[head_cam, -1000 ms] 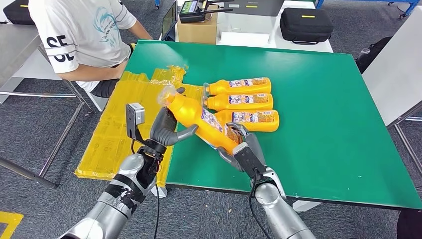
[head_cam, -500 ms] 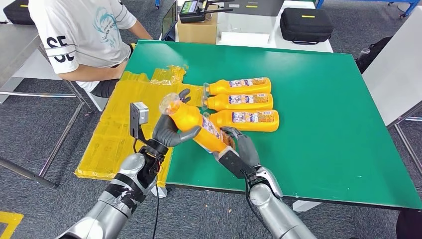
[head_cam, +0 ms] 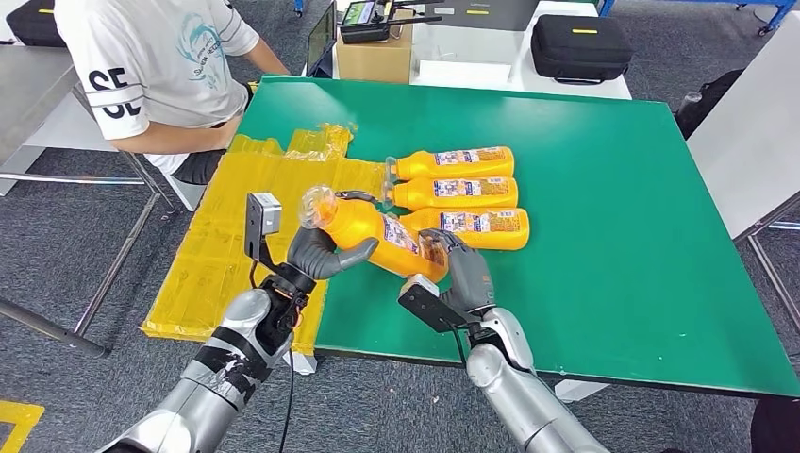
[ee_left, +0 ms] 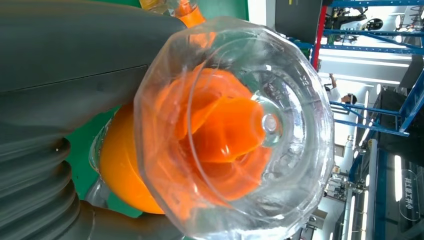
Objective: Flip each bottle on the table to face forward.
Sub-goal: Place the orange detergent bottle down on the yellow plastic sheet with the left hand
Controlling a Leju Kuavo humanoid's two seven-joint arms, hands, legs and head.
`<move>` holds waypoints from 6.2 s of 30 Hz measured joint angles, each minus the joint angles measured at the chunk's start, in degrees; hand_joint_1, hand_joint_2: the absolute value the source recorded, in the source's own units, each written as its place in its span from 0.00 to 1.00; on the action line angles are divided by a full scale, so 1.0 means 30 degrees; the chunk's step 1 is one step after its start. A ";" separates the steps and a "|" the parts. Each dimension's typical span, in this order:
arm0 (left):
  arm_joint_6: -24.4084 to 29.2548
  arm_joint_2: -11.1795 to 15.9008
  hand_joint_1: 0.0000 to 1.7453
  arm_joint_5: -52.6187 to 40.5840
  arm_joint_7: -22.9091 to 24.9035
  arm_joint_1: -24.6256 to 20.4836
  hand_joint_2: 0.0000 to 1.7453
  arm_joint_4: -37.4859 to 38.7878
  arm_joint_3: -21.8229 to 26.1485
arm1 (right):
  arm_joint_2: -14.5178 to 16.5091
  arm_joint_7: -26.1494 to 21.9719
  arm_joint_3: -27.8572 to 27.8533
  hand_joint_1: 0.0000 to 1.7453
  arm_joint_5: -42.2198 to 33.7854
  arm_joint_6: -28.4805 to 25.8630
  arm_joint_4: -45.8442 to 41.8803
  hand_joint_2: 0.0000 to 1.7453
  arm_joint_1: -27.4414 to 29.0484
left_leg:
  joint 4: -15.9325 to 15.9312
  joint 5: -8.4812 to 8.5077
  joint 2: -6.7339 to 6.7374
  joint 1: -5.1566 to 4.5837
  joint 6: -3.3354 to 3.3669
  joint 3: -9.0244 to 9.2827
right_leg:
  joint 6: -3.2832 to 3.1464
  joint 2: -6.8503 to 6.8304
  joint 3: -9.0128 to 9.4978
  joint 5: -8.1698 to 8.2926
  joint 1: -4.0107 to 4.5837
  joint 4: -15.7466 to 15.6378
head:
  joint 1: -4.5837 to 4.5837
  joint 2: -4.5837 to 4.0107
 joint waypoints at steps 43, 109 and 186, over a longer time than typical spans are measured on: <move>0.2739 0.2410 1.00 -0.1936 -0.0539 0.0492 1.00 -0.1690 0.2559 | -0.0317 -0.1838 -0.5032 0.00 -0.9863 0.2752 -0.9212 1.00 0.4753 | -0.0002 -0.0004 0.0002 0.0007 -0.0008 -0.0033 | -0.0009 -0.0004 -0.0040 -0.0009 0.0002 0.0010 | 0.0002 -0.0004; 0.1925 1.0382 1.00 -2.4114 0.1182 -0.3830 1.00 -0.0020 -0.6967 | 0.0162 -0.2200 -0.8176 0.00 -0.9231 0.4581 -1.1333 1.00 0.6346 | 0.0000 0.0010 0.0022 0.0005 -0.0012 -0.0029 | -0.0004 0.0012 -0.0050 -0.0002 -0.0002 0.0016 | 0.0009 0.0000; 0.6810 0.4421 0.00 -1.3280 -0.2867 0.1327 1.00 -0.3606 0.1456 | 0.0024 -0.1627 -0.7767 0.00 -0.9391 0.4443 -1.2298 1.00 0.6391 | -0.0001 0.0000 0.0023 -0.0004 -0.0011 -0.0042 | -0.0006 0.0012 -0.0058 -0.0005 -0.0007 0.0002 | 0.0007 0.0000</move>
